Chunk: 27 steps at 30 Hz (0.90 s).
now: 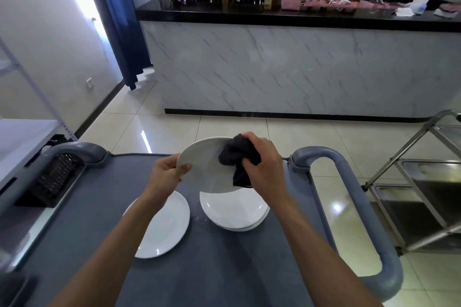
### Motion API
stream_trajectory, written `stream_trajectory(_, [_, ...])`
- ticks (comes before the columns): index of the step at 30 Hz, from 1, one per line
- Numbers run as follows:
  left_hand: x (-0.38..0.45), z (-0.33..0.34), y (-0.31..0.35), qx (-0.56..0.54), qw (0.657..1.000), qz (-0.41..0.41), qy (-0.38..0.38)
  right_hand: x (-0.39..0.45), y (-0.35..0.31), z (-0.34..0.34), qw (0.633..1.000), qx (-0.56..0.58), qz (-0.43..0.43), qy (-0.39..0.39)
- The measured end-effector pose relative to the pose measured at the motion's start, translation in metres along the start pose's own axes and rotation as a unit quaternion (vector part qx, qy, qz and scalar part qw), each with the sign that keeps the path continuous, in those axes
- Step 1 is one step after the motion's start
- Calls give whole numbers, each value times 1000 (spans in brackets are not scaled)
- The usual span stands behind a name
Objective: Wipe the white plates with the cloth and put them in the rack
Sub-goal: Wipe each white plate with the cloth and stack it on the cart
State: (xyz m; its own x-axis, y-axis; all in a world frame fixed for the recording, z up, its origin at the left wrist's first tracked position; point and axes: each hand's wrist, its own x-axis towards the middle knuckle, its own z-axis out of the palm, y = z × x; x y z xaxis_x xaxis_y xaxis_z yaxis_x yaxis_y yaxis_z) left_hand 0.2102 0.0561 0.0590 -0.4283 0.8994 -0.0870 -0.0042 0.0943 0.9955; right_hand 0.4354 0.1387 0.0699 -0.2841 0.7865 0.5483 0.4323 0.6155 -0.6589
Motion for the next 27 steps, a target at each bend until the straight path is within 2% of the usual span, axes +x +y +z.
stream_trajectory(5, [-4, -3, -2, -102, 993, -49, -17, -1, 0, -2, 997, -34, -67, 37])
stream_trajectory(7, [-4, -5, -6, -141, 986, -88, 15, -1, 0, -4, 994, -40, -90, 53])
stream_trajectory(10, [-5, -8, -16, -87, 980, -171, 47, -2, 1, -5, 989, -43, -123, 76])
stream_trajectory(15, [-5, -13, -14, -67, 947, -311, -34, -6, 0, -2, 980, -45, -171, 91])
stream_trajectory(20, [1, -14, -6, -81, 932, -342, -91, -12, 1, 1, 972, -58, -210, 82])
stream_trajectory(27, [-6, -7, -7, -202, 916, -339, -73, -18, 7, 1, 969, -81, -231, 39])
